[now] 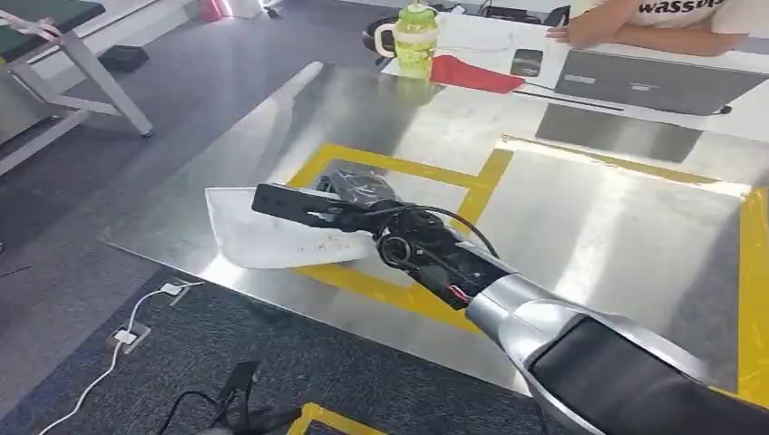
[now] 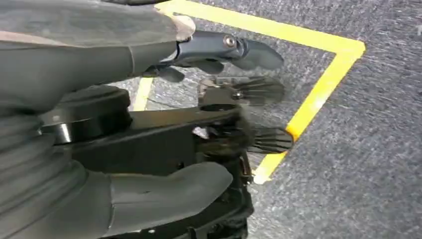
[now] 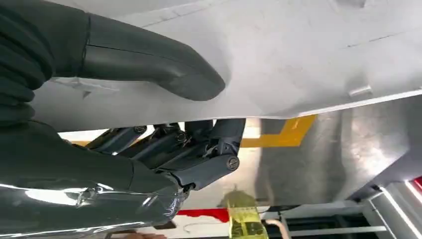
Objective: Take the parts from the cabinet and place them on the table.
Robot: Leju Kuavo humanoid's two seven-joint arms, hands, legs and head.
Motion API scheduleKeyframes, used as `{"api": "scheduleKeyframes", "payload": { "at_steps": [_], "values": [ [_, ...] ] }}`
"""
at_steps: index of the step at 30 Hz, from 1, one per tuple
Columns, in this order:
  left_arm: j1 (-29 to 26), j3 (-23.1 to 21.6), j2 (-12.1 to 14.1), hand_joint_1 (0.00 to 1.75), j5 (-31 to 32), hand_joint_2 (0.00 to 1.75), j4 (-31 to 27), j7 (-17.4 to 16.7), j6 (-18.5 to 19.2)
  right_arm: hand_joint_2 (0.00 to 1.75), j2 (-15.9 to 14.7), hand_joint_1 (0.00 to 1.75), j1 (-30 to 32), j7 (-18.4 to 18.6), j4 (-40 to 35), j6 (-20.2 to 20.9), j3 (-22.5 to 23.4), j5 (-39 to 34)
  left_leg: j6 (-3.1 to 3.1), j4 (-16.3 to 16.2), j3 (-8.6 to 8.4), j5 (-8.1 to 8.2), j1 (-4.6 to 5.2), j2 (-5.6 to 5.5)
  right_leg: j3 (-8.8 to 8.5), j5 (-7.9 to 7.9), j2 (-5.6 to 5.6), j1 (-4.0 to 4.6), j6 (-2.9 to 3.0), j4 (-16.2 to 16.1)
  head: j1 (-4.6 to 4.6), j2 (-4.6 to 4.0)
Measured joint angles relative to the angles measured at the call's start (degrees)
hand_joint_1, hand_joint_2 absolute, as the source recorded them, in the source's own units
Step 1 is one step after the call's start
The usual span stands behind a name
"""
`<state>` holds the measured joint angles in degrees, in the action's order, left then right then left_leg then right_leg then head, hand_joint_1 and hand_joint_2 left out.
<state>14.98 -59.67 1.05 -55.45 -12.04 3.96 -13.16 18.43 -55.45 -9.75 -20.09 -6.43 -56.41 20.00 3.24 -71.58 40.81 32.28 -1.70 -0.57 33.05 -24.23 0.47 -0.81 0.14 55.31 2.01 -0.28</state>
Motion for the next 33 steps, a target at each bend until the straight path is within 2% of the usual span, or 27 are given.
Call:
{"api": "scheduleKeyframes", "payload": {
  "at_steps": [1,2,3,5,6,7,10,11,12,13,15,16,17,18,20,21,22,24,25,26,27,28,29,30,31,32,33],
  "values": [
    [-0.09,0.00,0.00,0.00,0.00,1.75,0.00,0.00,-0.02,1.75,0.00,1.75,0.13,0.00,0.00,0.00,0.00,0.00,-0.02,-2.19,1.62,0.09,0.00,0.00,-0.04,-0.05,-0.08,0.11,0.06,0.00,0.15,0.00],
    [-0.13,0.00,0.02,0.00,0.00,1.75,0.00,0.00,0.00,1.75,0.00,1.75,0.21,0.00,0.00,0.02,0.00,0.00,-0.19,-1.24,1.69,-1.42,0.01,0.00,-0.16,-0.15,-0.12,0.19,0.16,0.00,0.31,0.00],
    [-0.12,0.00,0.02,0.00,0.00,1.75,0.00,0.00,0.00,1.75,0.00,1.75,0.18,0.00,0.00,0.02,0.00,0.00,-0.42,1.91,0.55,-3.62,0.06,0.01,-0.30,-0.25,-0.15,0.23,0.15,0.00,0.44,0.00],
    [-0.02,0.00,0.11,0.00,0.02,1.75,0.00,0.00,-0.02,1.75,0.00,1.75,0.01,-0.02,0.00,0.00,0.02,0.00,-1.20,13.24,-4.52,-9.55,0.31,0.57,-0.76,-0.56,-0.19,0.25,-0.09,0.00,0.76,0.00],
    [0.06,0.00,0.13,0.00,0.04,1.75,0.00,0.00,-0.02,1.75,0.02,1.75,-0.04,-0.04,0.00,0.00,0.04,0.00,-1.47,16.31,-5.77,-9.78,0.67,1.25,-0.79,-0.69,-0.21,0.43,-0.29,0.01,0.92,0.00],
    [0.22,0.00,0.13,0.00,0.04,1.75,0.00,0.00,-0.02,1.75,0.00,1.75,-0.09,-0.02,0.00,0.00,0.11,0.00,-1.51,17.08,-6.16,-9.53,0.95,1.02,-0.62,-0.88,-0.19,0.73,-0.59,0.18,1.14,0.00],
    [0.22,0.00,0.09,0.00,0.09,1.75,0.00,-0.04,-0.02,1.75,0.00,1.75,0.01,0.00,0.00,0.02,0.11,0.02,-2.13,16.87,-5.99,-9.36,1.19,0.64,-0.85,-1.07,-0.67,0.50,-1.36,-0.12,0.68,0.00],
    [0.22,0.00,0.07,0.00,0.09,1.75,0.00,-0.04,0.00,1.75,0.00,1.75,-0.02,0.00,0.00,0.00,0.13,0.02,-2.55,17.41,-6.39,-9.57,0.63,0.51,-0.67,-1.57,-0.66,0.52,-1.71,0.17,0.44,0.00],
    [0.23,0.00,0.00,0.00,0.11,1.75,0.00,-0.04,-0.02,1.75,0.00,1.75,-0.06,0.00,0.00,0.00,0.18,0.04,-2.66,17.56,-6.57,-9.58,0.78,0.36,-0.20,-2.87,-0.55,0.37,-1.87,1.90,0.22,0.00],
    [0.25,0.00,0.00,0.00,0.13,1.75,0.00,-0.04,-0.02,1.75,0.00,1.75,-0.14,0.00,0.00,0.00,0.20,0.04,-3.15,17.55,-6.62,-9.49,0.84,0.31,1.49,-5.12,-0.55,0.37,-1.92,5.85,-0.46,0.00],
    [0.23,0.00,-0.04,0.00,0.15,1.75,0.00,-0.04,0.00,1.75,0.00,1.75,0.07,0.02,0.00,0.02,0.20,0.07,-3.38,17.51,-6.69,-9.37,0.98,0.18,6.40,-9.39,-0.48,0.37,-2.10,16.05,-0.79,0.00],
    [0.18,0.00,-0.04,0.00,0.15,1.75,0.00,-0.04,0.00,1.75,-0.02,1.75,0.24,0.07,0.02,0.02,0.20,0.07,-3.44,17.45,-6.70,-9.32,0.98,0.06,8.03,-10.01,-0.49,0.36,-2.16,19.09,-0.92,0.00],
    [0.15,0.00,-0.04,0.00,0.15,1.75,0.00,-0.04,0.00,1.75,-0.02,1.75,0.39,0.09,0.02,0.02,0.20,0.07,-3.48,17.37,-6.75,-9.26,0.97,-0.11,8.42,-9.21,-0.49,0.34,-2.13,19.25,-1.14,0.00],
    [0.14,0.00,-0.04,0.00,0.15,1.75,0.00,-0.04,-0.02,1.75,-0.02,1.75,0.40,0.09,0.02,0.02,0.20,0.07,-3.46,17.28,-6.82,-9.13,0.95,-0.32,7.50,-7.06,-0.49,0.32,-2.05,16.63,-1.38,0.00],
    [0.17,0.00,-0.09,0.00,0.17,1.75,0.00,-0.04,0.00,1.75,-0.02,1.75,0.19,0.09,0.02,0.02,0.20,0.07,-3.21,16.96,-7.19,-8.72,0.94,-0.80,2.88,-1.07,-0.27,0.31,-1.67,6.30,-1.71,0.00],
    [0.16,0.00,-0.22,0.00,0.24,1.75,0.00,-0.04,0.00,1.75,-0.02,1.75,0.12,0.09,0.02,0.02,0.20,0.07,-3.01,16.89,-7.17,-8.52,0.87,-0.91,1.36,0.29,0.49,0.32,-1.32,2.01,-1.86,0.00],
    [0.22,0.00,-0.24,0.00,0.26,1.75,0.00,-0.04,0.00,1.75,-0.02,1.75,0.07,0.07,0.02,0.04,0.22,0.07,-2.73,16.46,-6.93,-8.47,1.27,-1.00,0.62,-0.03,0.71,0.48,-1.27,1.00,-1.77,0.00],
    [0.11,0.00,-0.26,0.00,0.29,1.75,0.00,-0.04,0.00,1.75,-0.02,1.75,0.20,0.11,0.02,0.04,0.22,0.07,-2.25,16.63,-6.77,-8.56,1.09,-1.13,0.55,-0.43,0.56,0.60,-1.08,0.69,-1.59,0.00],
    [0.04,0.00,-0.26,0.00,0.31,1.75,0.00,-0.04,0.00,1.75,-0.02,1.75,0.18,0.15,0.02,0.04,0.22,0.11,-1.90,16.93,-6.87,-8.63,0.97,-1.14,0.52,-0.38,0.55,0.73,-0.82,0.64,-1.66,0.00],
    [0.04,0.00,-0.13,0.00,0.31,1.75,0.00,-0.04,0.00,1.75,0.02,1.75,0.09,0.13,-0.02,0.04,0.22,0.20,-1.50,16.83,-6.99,-8.49,1.08,-1.16,0.05,-0.04,0.42,0.30,-0.33,-0.15,-1.79,0.00],
    [0.06,0.00,-0.13,0.00,0.33,1.75,0.00,-0.04,0.00,1.75,0.02,1.75,0.06,0.11,-0.09,0.02,0.22,0.20,-1.24,15.66,-6.65,-7.61,0.95,-0.67,-0.41,0.12,0.27,0.16,-0.08,-0.52,-1.69,0.00],
    [0.14,0.00,-0.15,0.00,0.33,1.75,0.00,-0.04,0.00,1.75,0.02,1.75,-0.06,0.11,-0.13,0.02,0.24,0.20,-0.88,12.61,-5.21,-5.82,0.90,-0.33,-0.54,0.16,0.12,0.07,0.16,-0.65,-0.94,0.00],
    [0.19,0.00,-0.15,0.00,0.33,1.75,0.00,-0.04,0.00,1.75,0.02,1.75,-0.09,0.11,-0.15,0.02,0.24,0.20,-0.55,7.72,-2.82,-3.60,0.76,-0.20,-0.56,0.13,-0.02,0.08,0.21,-0.64,-0.52,0.00],
    [0.16,0.00,-0.15,0.00,0.33,1.75,0.00,-0.04,0.00,1.75,0.02,1.75,0.03,0.11,-0.13,0.04,0.22,0.20,-0.28,2.98,-0.37,-1.80,0.71,-0.10,-0.56,0.11,-0.17,0.11,0.23,-0.64,-0.30,0.00],
    [0.08,0.00,-0.17,0.00,0.33,1.75,0.00,-0.04,0.00,1.75,0.02,1.75,0.15,0.11,-0.13,0.13,0.22,0.20,-0.08,-0.67,1.65,-0.77,0.71,-0.05,-0.54,0.07,-0.31,0.13,0.28,-0.62,-0.20,0.00],
    [0.02,0.00,-0.17,0.00,0.33,1.75,0.00,-0.04,0.00,1.75,0.02,1.75,0.24,0.11,-0.13,0.24,0.22,0.20,0.04,-1.92,2.56,-1.06,0.68,0.00,-0.56,0.05,-0.42,0.13,0.27,-0.61,-0.09,0.00],
    [0.01,0.00,-0.15,0.00,0.33,1.75,0.00,-0.04,0.00,1.75,0.02,1.75,0.26,0.11,-0.13,0.28,0.22,0.20,0.05,0.17,1.78,-2.83,0.59,0.04,-0.61,-0.03,-0.50,0.12,0.25,-0.60,0.11,0.00]
  ]
}}
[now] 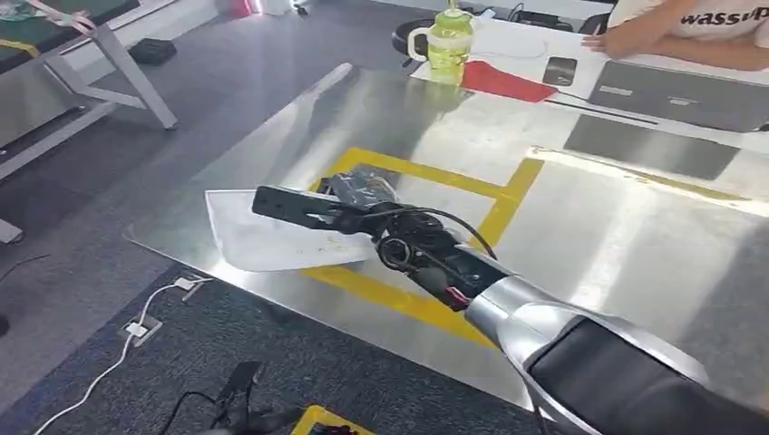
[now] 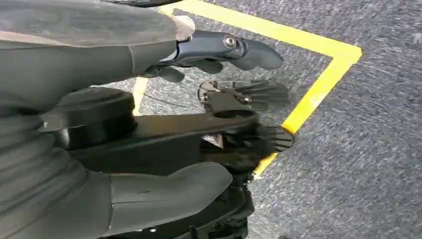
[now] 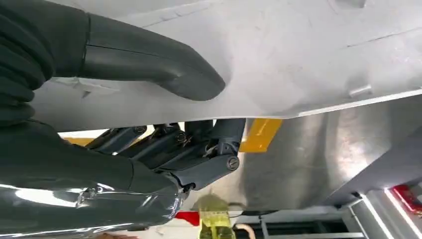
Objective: Take the parts from the cabinet and place them on the table.
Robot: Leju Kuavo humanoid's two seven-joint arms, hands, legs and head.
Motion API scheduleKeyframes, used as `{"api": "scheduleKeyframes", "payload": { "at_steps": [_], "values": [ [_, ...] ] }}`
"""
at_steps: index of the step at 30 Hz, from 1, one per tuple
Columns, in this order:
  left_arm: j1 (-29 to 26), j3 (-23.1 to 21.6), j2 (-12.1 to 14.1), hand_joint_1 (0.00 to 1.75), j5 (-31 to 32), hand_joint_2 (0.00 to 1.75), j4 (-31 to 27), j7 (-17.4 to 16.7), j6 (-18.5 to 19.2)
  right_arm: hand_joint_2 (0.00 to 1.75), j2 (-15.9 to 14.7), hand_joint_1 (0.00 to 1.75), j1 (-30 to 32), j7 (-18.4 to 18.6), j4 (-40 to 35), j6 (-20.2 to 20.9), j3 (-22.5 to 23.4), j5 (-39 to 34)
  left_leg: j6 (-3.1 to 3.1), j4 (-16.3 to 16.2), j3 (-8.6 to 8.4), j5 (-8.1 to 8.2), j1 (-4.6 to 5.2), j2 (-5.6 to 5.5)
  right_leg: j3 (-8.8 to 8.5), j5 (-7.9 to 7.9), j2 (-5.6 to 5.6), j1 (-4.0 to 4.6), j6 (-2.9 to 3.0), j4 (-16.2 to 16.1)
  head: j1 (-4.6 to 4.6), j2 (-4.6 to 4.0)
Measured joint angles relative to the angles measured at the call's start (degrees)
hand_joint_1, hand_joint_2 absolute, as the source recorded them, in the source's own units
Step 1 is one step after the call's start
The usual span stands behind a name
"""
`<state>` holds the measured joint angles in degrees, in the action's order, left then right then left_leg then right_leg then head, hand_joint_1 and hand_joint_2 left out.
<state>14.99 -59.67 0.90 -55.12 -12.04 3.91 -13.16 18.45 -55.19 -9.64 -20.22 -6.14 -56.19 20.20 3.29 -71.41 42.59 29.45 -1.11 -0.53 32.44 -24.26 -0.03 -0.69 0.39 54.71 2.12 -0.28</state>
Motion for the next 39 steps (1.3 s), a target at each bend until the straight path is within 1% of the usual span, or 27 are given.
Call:
{"api": "scheduleKeyframes", "payload": {
  "at_steps": [1,2,3,4,5,7,8,9,10,13,17,18,19,23,24,31,39],
  "values": [
    [0.05,-0.02,0.04,0.00,0.00,1.75,0.00,0.00,0.00,1.75,0.02,1.75,-0.05,-0.04,-0.02,0.00,0.00,0.00,-0.03,4.20,-1.91,-2.35,-0.08,0.08,-0.08,-0.08,-0.06,-0.02,-0.09,0.05,0.22,0.00],
    [0.09,-0.02,0.15,0.00,0.00,1.75,0.00,0.00,0.00,1.75,0.02,1.75,-0.14,-0.09,-0.02,0.00,0.00,0.02,-0.09,9.95,-4.75,-5.08,-0.21,0.27,-0.20,-0.24,-0.10,-0.08,-0.31,0.16,0.33,0.00],
    [0.13,-0.02,0.17,0.00,0.00,1.75,0.00,0.04,0.00,1.75,0.04,1.75,-0.24,-0.15,-0.02,-0.02,0.00,0.02,-0.12,14.88,-7.30,-6.96,-0.28,0.88,-0.25,-0.46,-0.11,-0.09,-0.62,0.30,0.50,0.00],
    [0.23,-0.02,0.07,0.00,0.00,1.75,0.00,0.04,0.00,1.75,0.07,1.75,-0.35,-0.22,-0.02,-0.04,0.00,0.02,-0.34,16.54,-8.02,-6.26,0.17,1.30,-0.04,-0.65,-0.08,0.48,-0.96,0.51,0.81,0.00],
    [0.27,0.00,0.11,0.00,0.00,1.75,0.00,0.07,0.00,1.75,0.07,1.75,-0.39,-0.22,-0.02,-0.02,0.00,0.02,-1.08,16.58,-7.84,-6.56,0.20,0.71,0.00,-0.67,-0.11,0.48,-1.14,0.51,0.81,0.00],
    [0.22,0.00,0.11,0.00,-0.02,1.75,0.00,0.07,0.00,1.75,0.07,1.75,-0.37,-0.55,-0.02,-0.02,0.00,0.02,-1.78,16.28,-7.74,-6.29,0.35,0.50,-0.21,-0.75,-0.29,0.42,-1.70,0.30,0.05,0.00],
    [0.22,-0.02,0.09,0.00,-0.02,1.75,0.00,0.07,0.00,1.75,0.07,1.75,-0.38,-0.66,-0.02,0.00,0.02,0.00,-2.08,16.56,-7.81,-6.44,0.30,0.40,-0.12,-1.01,-0.35,0.30,-1.96,0.40,-0.09,0.00],
    [0.21,-0.02,0.07,0.00,-0.02,1.75,0.00,0.09,0.00,1.75,0.07,1.75,-0.38,-0.72,-0.02,0.00,0.02,0.00,-2.00,16.54,-7.81,-6.41,0.34,0.34,-0.24,-1.27,-0.34,0.29,-0.76,0.38,-0.18,0.00],
    [0.18,0.00,0.07,0.00,-0.04,1.75,0.00,0.09,0.00,1.75,0.07,1.75,-0.37,-0.79,-0.02,0.00,0.02,0.00,-2.01,16.55,-7.85,-6.41,0.38,0.23,-0.28,-1.02,-0.34,0.35,0.31,0.38,-0.53,0.00],
    [0.13,-0.02,-0.02,0.00,-0.09,1.75,0.00,0.11,0.00,1.75,0.07,1.75,-0.39,-0.83,-0.02,0.00,0.02,0.00,-2.12,16.52,-7.86,-6.34,0.47,0.06,-0.54,-0.94,-0.39,0.34,0.47,0.10,-1.16,0.00],
    [0.12,-0.02,-0.04,0.00,-0.11,1.75,0.00,0.13,0.00,1.75,0.09,1.75,-0.39,-0.92,-0.02,0.00,0.02,0.00,-2.39,16.48,-7.87,-6.26,0.61,0.04,-0.69,-0.82,-0.41,0.29,0.37,-0.22,-1.60,0.00],
    [0.12,-0.02,-0.04,0.00,-0.09,1.75,0.00,0.13,0.00,1.75,0.09,1.75,-0.39,-0.94,-0.02,0.00,0.02,0.00,-2.42,16.47,-7.87,-6.24,0.64,0.04,-0.70,-0.78,-0.41,0.28,0.29,-0.24,-1.62,0.00],
    [0.12,0.00,-0.04,0.00,-0.11,1.75,0.00,0.15,0.00,1.75,0.09,1.75,-0.39,-0.98,-0.02,0.00,0.02,0.00,-2.45,16.46,-7.86,-6.22,0.67,0.04,-0.70,-0.71,-0.41,0.25,0.03,-0.29,-1.64,0.00],
    [0.12,0.00,-0.02,0.00,-0.11,1.75,0.00,0.15,0.00,1.75,0.09,1.75,-0.39,-1.01,-0.02,0.00,0.02,0.00,-2.56,16.43,-7.86,-6.17,0.73,0.06,-0.74,-0.73,-0.44,0.10,-1.64,-0.44,-1.64,0.00],
    [0.12,-0.02,-0.02,0.00,-0.11,1.75,0.00,0.15,0.00,1.75,0.09,1.75,-0.39,-1.07,-0.02,0.00,0.02,0.02,-2.56,16.43,-7.86,-6.17,0.73,0.06,-0.74,-0.73,-0.44,0.10,-1.89,-0.45,-1.64,0.00],
    [0.12,-0.02,-0.02,0.00,-0.09,1.75,0.00,0.15,0.00,1.75,0.11,1.75,-0.38,-1.27,-0.02,0.00,0.02,0.02,-2.48,16.61,-8.02,-6.24,0.64,0.09,-0.74,-0.76,-0.42,0.30,-1.93,-0.41,-1.64,0.00],
    [0.12,-0.02,-0.02,0.00,-0.09,1.75,0.00,0.15,0.00,1.75,0.15,1.75,-0.38,-1.33,-0.02,0.00,0.00,0.02,-2.30,16.95,-8.23,-6.37,0.63,0.09,-0.74,-0.77,-0.42,0.31,-1.91,-0.38,-1.64,0.00]
  ]
}}
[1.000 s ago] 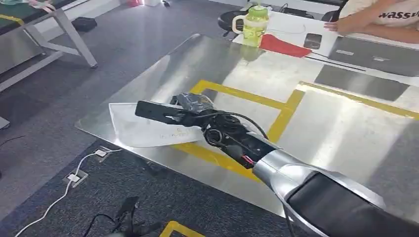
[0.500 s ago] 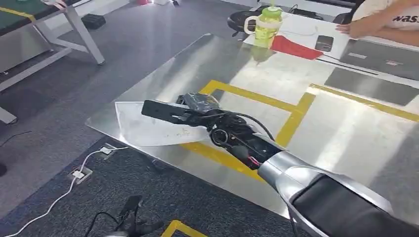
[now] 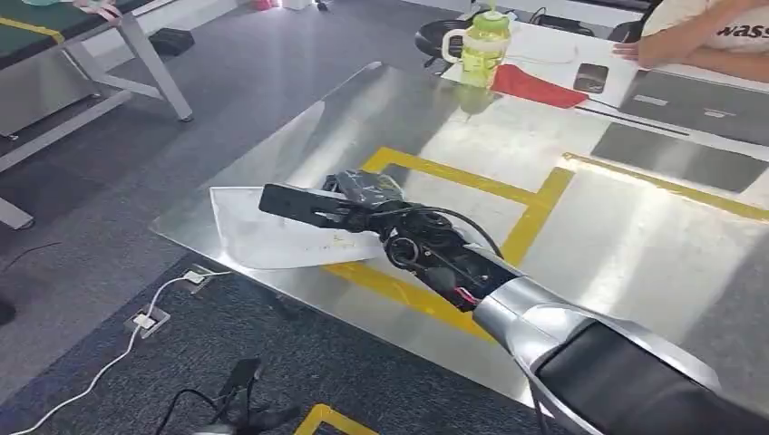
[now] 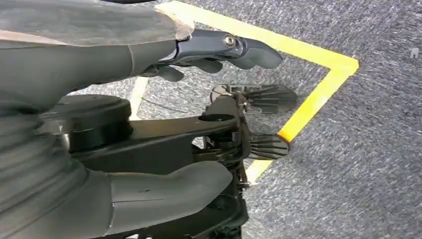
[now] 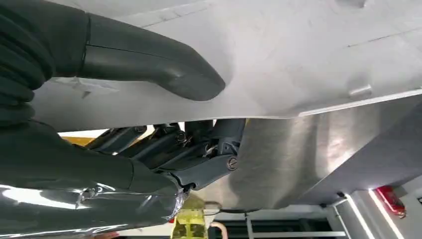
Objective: Take the parts from the cabinet and place them on the table.
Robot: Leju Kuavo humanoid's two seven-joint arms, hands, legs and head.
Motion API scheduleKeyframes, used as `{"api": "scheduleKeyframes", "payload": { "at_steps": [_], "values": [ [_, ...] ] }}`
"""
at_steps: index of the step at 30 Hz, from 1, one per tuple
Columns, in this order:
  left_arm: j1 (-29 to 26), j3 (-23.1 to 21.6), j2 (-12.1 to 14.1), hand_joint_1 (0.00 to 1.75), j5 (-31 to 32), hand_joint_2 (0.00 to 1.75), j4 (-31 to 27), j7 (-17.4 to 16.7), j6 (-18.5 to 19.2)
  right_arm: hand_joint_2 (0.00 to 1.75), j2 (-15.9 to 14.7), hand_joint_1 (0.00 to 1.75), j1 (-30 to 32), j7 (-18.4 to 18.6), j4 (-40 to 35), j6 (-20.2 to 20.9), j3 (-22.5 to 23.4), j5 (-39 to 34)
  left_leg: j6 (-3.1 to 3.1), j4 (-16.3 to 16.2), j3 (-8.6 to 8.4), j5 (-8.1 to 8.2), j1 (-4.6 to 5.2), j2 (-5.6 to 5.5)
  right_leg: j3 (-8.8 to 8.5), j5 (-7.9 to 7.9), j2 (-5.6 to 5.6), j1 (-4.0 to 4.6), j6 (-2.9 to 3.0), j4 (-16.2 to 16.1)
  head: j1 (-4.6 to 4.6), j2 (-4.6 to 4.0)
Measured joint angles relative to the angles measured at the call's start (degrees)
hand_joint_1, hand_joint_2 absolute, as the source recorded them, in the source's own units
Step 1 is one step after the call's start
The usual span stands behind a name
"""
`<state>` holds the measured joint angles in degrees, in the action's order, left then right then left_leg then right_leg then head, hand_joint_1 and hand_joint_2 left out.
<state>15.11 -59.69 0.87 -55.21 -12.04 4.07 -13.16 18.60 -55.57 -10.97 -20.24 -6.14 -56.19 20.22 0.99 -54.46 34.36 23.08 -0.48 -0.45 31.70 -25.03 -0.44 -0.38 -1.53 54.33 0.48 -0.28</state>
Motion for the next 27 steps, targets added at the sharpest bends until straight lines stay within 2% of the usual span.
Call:
{"api": "scheduleKeyframes", "payload": {
  "at_steps": [5,8,15,20,27],
  "values": [
    [0.00,0.00,0.00,0.00,0.11,1.75,0.00,0.00,0.11,1.75,0.22,1.75,-0.05,0.50,0.00,-0.04,-0.11,2.15,0.02,0.06,-0.02,-0.01,-0.02,0.00,0.00,-0.01,0.00,0.03,0.01,0.01,0.00,0.00],
    [0.02,0.00,-0.04,0.00,0.26,1.75,0.00,0.00,0.33,1.75,0.59,1.75,-0.33,2.38,-0.20,0.13,-0.41,4.15,0.02,0.06,-0.03,-0.02,-0.06,0.00,0.01,-0.01,0.01,0.04,0.02,0.01,0.00,0.00],
    [0.09,-0.04,-0.26,0.00,0.63,1.75,0.00,-0.33,0.37,1.75,1.16,1.75,-1.43,6.34,-1.33,0.98,-1.66,3.50,0.02,0.06,-0.03,-0.02,-0.08,0.01,0.00,-0.01,0.01,0.02,0.02,0.01,-0.02,0.00],
    [0.47,-0.28,-0.85,0.00,1.25,1.75,0.00,-0.52,0.50,1.75,1.40,1.75,-2.73,11.94,-2.25,0.46,-3.89,-1.82,0.01,0.06,-0.03,-0.02,-0.11,0.00,-0.01,-0.01,0.00,-0.01,0.02,0.01,-0.02,0.00],
    [0.91,-0.35,-1.51,0.00,1.38,1.75,0.00,-1.16,0.59,1.75,1.42,1.75,-3.68,12.20,-2.21,-2.38,-5.42,-8.45,0.01,0.06,-0.04,-0.02,-0.11,0.01,0.00,-0.01,0.01,-0.02,0.02,0.00,-0.04,0.00]
  ]
}}
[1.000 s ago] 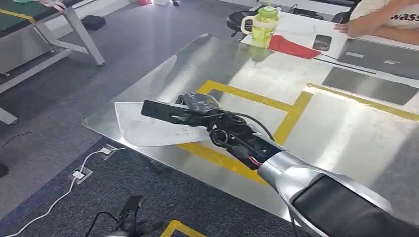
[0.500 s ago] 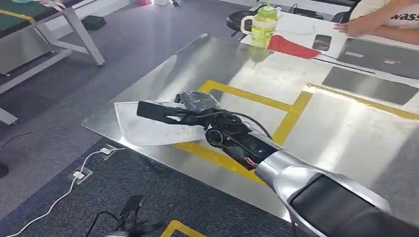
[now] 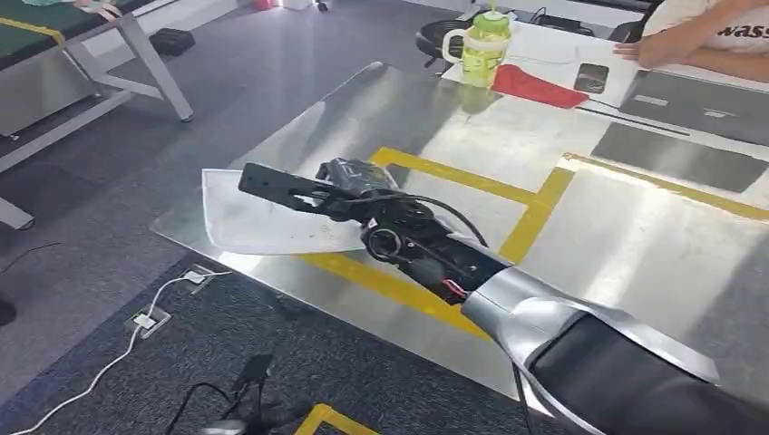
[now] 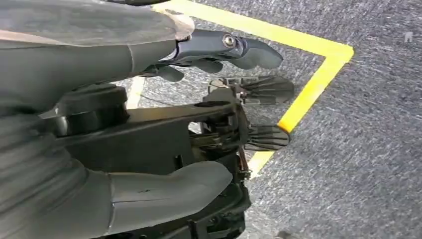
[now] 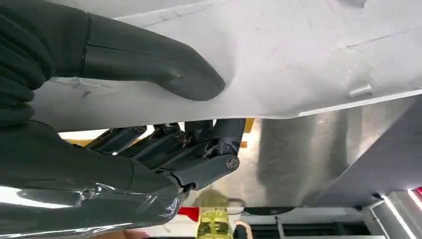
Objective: Take the parts from the cabinet and place them on the table.
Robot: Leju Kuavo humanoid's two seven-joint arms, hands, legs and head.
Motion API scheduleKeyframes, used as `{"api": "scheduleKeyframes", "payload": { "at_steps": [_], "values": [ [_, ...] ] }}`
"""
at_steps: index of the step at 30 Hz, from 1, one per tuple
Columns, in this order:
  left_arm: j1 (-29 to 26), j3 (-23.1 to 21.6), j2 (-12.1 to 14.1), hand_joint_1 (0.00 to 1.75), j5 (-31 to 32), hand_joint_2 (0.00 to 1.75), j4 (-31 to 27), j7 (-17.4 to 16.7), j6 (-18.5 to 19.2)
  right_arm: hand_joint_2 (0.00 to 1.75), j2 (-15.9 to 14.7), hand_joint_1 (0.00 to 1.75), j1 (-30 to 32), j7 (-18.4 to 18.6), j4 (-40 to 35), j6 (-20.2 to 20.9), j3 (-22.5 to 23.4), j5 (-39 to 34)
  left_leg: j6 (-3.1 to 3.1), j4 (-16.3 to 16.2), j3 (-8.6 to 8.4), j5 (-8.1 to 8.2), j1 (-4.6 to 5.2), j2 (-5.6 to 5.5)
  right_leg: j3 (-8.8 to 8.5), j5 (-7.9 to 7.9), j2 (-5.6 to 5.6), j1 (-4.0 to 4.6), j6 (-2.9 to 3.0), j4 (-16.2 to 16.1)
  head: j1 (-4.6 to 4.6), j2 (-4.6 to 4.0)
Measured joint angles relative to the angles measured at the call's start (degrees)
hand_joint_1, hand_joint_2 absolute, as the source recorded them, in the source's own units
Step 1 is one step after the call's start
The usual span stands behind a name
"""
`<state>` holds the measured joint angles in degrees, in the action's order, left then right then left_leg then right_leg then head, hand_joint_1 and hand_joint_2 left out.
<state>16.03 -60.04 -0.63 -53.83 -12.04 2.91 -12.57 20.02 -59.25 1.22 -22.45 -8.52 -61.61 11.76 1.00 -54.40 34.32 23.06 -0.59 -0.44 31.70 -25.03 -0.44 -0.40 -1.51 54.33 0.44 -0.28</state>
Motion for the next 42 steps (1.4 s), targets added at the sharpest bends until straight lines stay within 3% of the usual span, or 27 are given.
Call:
{"api": "scheduleKeyframes", "payload": {
  "at_steps": [10,25,42],
  "values": [
    [-0.16,-0.02,-0.13,0.00,-0.02,1.75,0.00,-0.07,0.18,1.75,-1.53,1.75,-0.52,-1.97,2.30,-2.01,-0.77,-1.60,0.00,0.00,-0.03,0.00,-0.02,0.04,0.02,0.00,0.01,0.00,0.00,0.00,0.00,0.00],
    [-0.17,-0.02,-0.13,0.00,-0.02,1.75,0.00,-0.04,0.26,1.75,-2.77,1.75,-0.53,-1.46,3.98,-2.64,-0.83,-1.60,0.00,0.00,-0.05,0.00,-0.02,0.08,0.02,0.00,0.02,0.01,0.00,0.00,0.00,0.00],
    [-0.44,-0.61,0.48,0.00,-0.28,1.75,0.00,0.68,-0.02,1.75,-9.83,1.75,0.39,-3.76,4.11,-2.76,2.31,-0.20,0.00,-0.01,-0.07,0.00,0.00,0.07,0.00,0.02,0.03,-0.01,-0.01,-0.01,-0.02,0.00]
  ]
}}
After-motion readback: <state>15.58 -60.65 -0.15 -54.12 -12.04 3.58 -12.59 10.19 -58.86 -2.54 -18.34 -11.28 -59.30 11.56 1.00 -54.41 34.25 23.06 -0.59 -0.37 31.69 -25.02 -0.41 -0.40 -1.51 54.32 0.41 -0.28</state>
